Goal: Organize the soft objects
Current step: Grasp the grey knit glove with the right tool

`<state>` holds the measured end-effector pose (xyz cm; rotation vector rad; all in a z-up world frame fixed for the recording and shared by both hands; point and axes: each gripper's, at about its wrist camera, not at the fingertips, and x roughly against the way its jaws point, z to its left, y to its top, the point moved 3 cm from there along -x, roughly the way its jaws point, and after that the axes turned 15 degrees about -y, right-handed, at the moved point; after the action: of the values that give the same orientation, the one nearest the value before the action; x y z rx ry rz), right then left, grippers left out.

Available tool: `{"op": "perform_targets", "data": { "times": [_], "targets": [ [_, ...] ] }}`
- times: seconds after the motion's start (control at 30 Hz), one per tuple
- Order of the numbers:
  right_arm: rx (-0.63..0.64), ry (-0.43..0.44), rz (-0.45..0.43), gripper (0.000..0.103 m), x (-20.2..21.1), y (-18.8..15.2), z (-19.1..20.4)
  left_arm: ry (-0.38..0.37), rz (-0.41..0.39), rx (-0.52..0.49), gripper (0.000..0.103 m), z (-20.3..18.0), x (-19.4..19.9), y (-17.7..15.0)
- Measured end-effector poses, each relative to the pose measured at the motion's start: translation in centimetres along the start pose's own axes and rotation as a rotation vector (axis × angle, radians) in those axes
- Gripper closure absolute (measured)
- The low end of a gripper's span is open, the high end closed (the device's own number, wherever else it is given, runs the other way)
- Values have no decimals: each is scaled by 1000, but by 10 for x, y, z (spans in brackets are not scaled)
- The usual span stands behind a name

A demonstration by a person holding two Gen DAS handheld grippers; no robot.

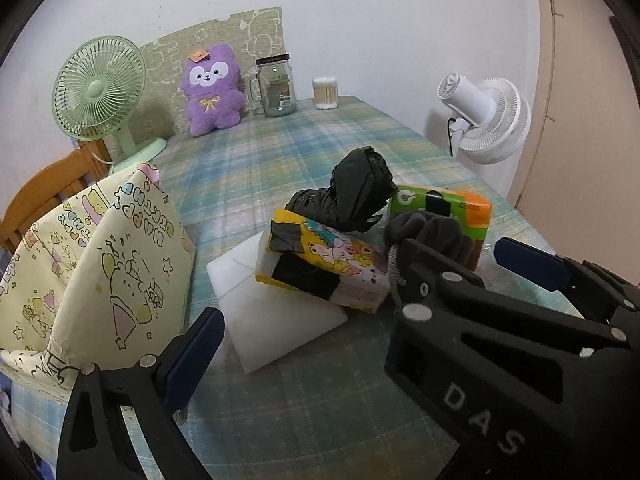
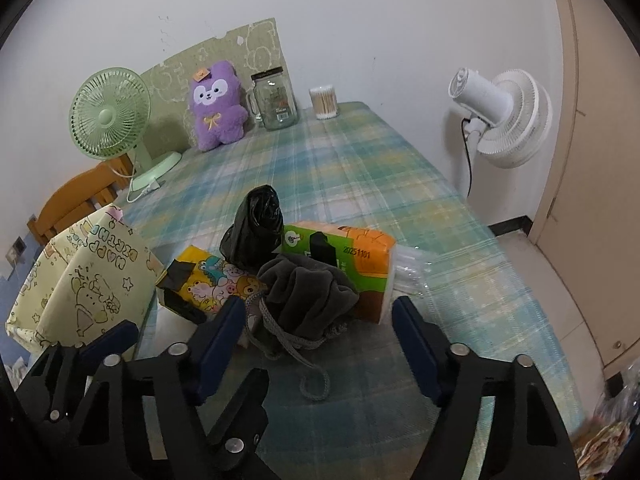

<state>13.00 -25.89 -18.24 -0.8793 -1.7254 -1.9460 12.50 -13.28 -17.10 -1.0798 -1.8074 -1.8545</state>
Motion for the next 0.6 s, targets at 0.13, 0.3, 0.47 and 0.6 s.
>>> {"op": "perform_targets", "data": {
  "times": [0.13, 0.3, 0.47, 0.6],
  "targets": [
    [22, -14, 12, 34, -8, 0, 3, 11, 16, -24, 4, 0, -6, 1],
    [34, 22, 26, 49, -16, -1, 5, 19, 25, -37, 4, 0, -9, 1],
    [22, 57, 19, 67, -14, 1, 3, 26, 15, -49, 4, -2, -8, 4],
    [10, 47, 5, 72, -11, 3, 0, 41, 0, -70, 4, -4, -5, 7]
  ]
}}
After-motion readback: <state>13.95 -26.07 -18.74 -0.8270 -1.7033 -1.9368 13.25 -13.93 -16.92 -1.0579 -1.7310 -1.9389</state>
